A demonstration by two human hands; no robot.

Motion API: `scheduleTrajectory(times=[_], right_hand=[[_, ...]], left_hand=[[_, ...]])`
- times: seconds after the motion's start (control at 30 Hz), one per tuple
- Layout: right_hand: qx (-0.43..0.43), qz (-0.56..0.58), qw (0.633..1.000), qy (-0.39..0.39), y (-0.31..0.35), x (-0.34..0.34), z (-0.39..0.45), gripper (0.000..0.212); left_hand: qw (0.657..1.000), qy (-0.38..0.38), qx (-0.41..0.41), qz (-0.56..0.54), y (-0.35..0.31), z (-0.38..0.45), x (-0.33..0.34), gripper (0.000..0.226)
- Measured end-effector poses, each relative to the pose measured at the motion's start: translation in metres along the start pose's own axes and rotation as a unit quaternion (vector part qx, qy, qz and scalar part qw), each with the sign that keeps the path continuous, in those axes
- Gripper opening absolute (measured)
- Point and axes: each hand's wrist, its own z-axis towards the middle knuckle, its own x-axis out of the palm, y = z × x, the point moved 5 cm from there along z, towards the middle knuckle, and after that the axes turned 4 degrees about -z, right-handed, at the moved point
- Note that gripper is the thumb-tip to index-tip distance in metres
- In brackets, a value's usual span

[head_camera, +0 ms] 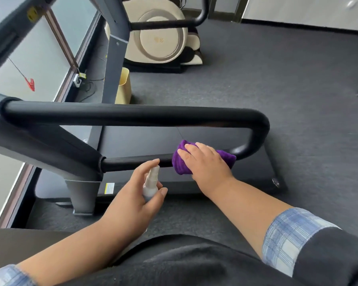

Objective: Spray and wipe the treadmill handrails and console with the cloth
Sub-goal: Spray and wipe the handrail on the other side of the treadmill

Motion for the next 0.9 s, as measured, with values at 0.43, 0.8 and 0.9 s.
scheduleTrajectory(times=[0.43,0.8,0.9], right_hand=[[0.042,0.233,0.967,-0.092,-0.041,-0.033,-0.034,0.070],[-0.144,0.304,0.939,-0.077,0.030,-0.042,-0.048,0.084],[-0.161,0.299,0.938,-0.075,0.034,-0.040,-0.050,0.087]], left_hand=[[0.956,-0.139,-0.202,0.158,0.045,0.010,-0.024,0.060],[0.921,-0.141,-0.268,0.243,0.065,0.018,-0.052,0.052],[0.921,-0.135,-0.263,0.252,0.065,0.026,-0.053,0.050]])
